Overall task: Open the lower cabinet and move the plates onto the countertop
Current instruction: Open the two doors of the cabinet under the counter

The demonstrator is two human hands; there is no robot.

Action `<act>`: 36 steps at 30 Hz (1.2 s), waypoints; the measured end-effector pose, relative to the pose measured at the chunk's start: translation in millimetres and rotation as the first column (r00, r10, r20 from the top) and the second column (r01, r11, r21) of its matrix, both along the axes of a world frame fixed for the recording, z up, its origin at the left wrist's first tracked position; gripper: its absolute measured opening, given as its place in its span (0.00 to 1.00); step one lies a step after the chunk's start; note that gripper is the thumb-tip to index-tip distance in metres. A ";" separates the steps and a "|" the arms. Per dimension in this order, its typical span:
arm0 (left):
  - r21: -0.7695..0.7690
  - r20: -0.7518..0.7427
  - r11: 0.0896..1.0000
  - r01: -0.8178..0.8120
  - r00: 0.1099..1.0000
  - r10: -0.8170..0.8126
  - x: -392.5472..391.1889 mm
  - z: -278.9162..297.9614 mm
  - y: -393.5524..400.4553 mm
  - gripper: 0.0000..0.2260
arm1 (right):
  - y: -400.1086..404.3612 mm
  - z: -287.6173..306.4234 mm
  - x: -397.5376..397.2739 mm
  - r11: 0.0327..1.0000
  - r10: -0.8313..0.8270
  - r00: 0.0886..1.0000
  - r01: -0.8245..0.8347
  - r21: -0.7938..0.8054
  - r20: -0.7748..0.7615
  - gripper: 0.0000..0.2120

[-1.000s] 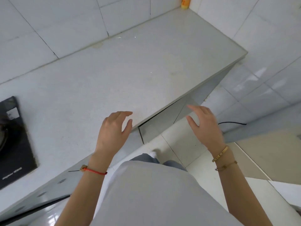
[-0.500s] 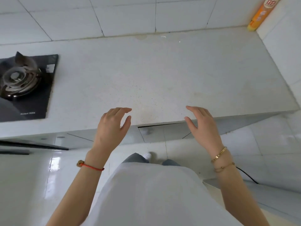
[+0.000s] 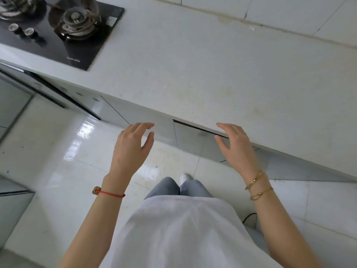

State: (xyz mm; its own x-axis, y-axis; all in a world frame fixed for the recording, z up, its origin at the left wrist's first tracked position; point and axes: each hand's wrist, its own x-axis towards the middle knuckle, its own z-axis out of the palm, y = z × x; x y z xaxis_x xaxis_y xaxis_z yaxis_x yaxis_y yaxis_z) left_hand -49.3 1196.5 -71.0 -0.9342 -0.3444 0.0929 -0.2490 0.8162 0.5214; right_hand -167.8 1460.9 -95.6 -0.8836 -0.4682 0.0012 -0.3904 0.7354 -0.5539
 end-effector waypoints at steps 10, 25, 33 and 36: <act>-0.002 -0.006 0.993 -0.114 0.993 0.114 25.8 -75.5 -18.4 0.11 | -28.8 -71.5 17.6 0.995 0.104 0.994 -0.104 0.004 0.043 0.17; -0.104 -0.213 0.984 -0.144 0.970 0.119 14.0 -385.9 -69.9 0.11 | -88.0 -377.4 5.5 0.977 0.183 0.948 -0.206 -0.061 -0.259 0.17; -0.178 -0.405 0.973 -0.149 0.912 0.066 -1.9 -463.2 -78.4 0.11 | -108.3 -444.0 -2.1 0.951 0.161 0.865 -0.265 -0.162 -0.475 0.17; -0.198 -0.459 0.972 -0.127 0.888 0.023 -5.8 -456.6 -81.2 0.11 | -113.2 -440.8 -1.8 0.941 0.137 0.851 -0.272 -0.203 -0.506 0.17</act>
State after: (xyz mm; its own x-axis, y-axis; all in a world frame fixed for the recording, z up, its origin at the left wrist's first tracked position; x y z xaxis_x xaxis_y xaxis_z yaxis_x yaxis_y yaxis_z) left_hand -55.1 1115.3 -527.6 -0.7450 -0.3347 0.5770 -0.0953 0.9095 0.4046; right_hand -169.6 1347.6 -536.4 -0.6246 -0.5611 0.5432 -0.7807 0.4667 -0.4156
